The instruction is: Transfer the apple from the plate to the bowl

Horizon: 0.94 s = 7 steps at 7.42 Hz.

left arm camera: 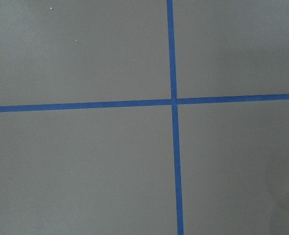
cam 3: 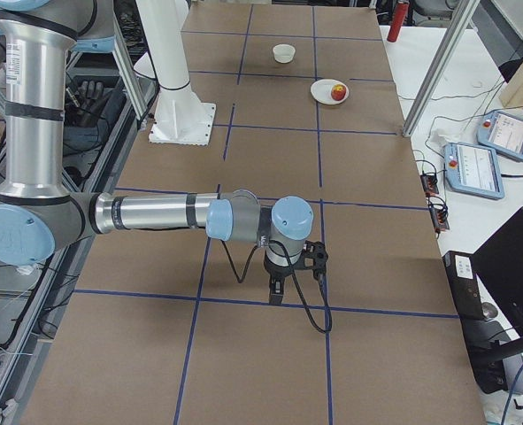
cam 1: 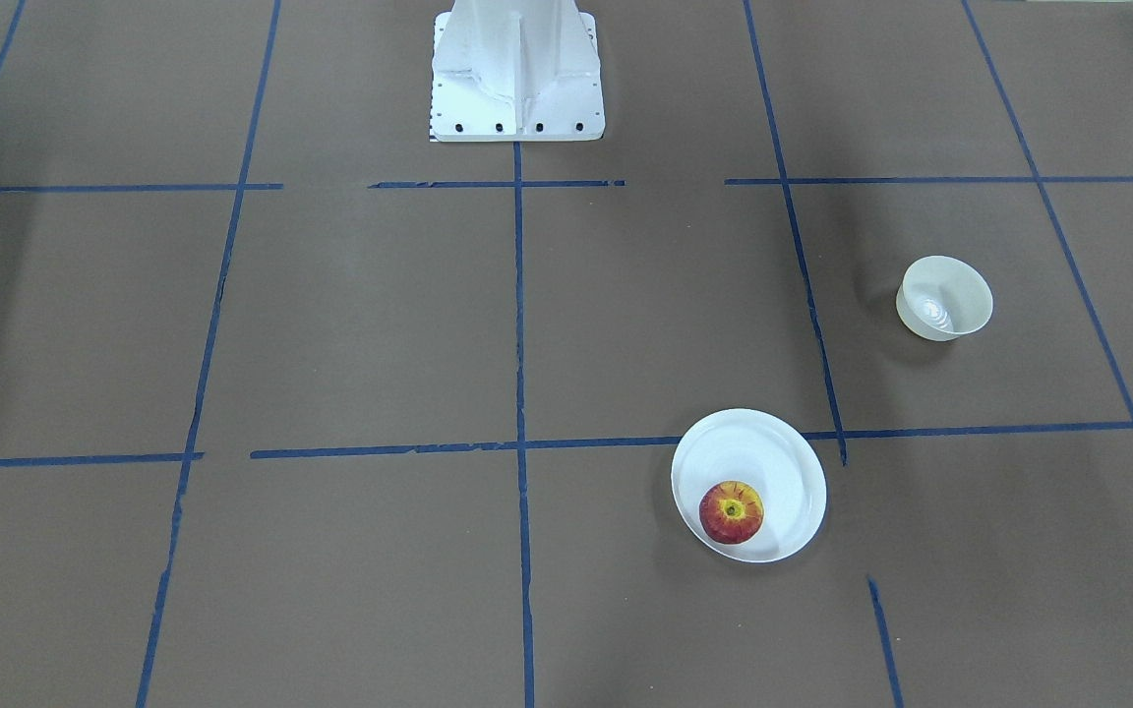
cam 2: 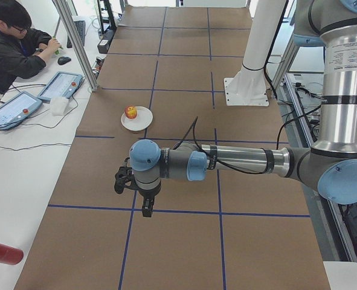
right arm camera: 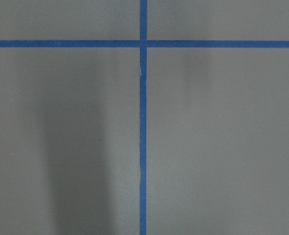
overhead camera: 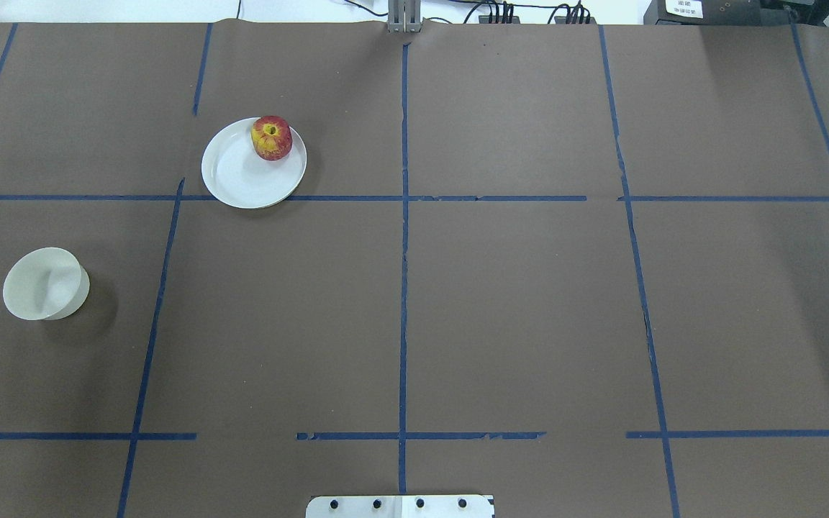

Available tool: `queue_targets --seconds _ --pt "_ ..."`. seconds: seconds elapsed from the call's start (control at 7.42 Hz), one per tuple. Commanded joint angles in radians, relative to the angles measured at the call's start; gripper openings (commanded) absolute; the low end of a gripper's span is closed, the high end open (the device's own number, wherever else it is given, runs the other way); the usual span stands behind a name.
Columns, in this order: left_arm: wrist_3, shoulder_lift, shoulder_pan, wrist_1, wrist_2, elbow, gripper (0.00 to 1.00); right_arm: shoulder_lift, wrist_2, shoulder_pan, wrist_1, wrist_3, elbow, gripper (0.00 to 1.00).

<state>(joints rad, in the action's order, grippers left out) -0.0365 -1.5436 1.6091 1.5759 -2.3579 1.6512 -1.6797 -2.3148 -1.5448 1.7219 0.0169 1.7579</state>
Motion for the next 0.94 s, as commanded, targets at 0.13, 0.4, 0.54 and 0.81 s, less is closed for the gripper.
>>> queue_targets --seconds 0.13,0.4,0.54,0.81 --pt "0.012 -0.001 0.000 0.001 0.000 0.021 1.00 0.000 0.000 -0.001 -0.001 0.000 0.000 1.00" --pt "0.013 -0.045 -0.005 0.003 0.000 0.024 1.00 0.000 0.000 0.000 0.001 0.000 0.000 1.00" --pt "0.014 -0.076 -0.008 0.006 0.000 0.030 1.00 0.000 0.000 0.000 -0.001 -0.002 0.000 1.00" --pt "0.115 -0.186 -0.128 0.010 0.011 0.036 1.00 0.000 0.000 0.000 -0.001 0.000 0.000 1.00"
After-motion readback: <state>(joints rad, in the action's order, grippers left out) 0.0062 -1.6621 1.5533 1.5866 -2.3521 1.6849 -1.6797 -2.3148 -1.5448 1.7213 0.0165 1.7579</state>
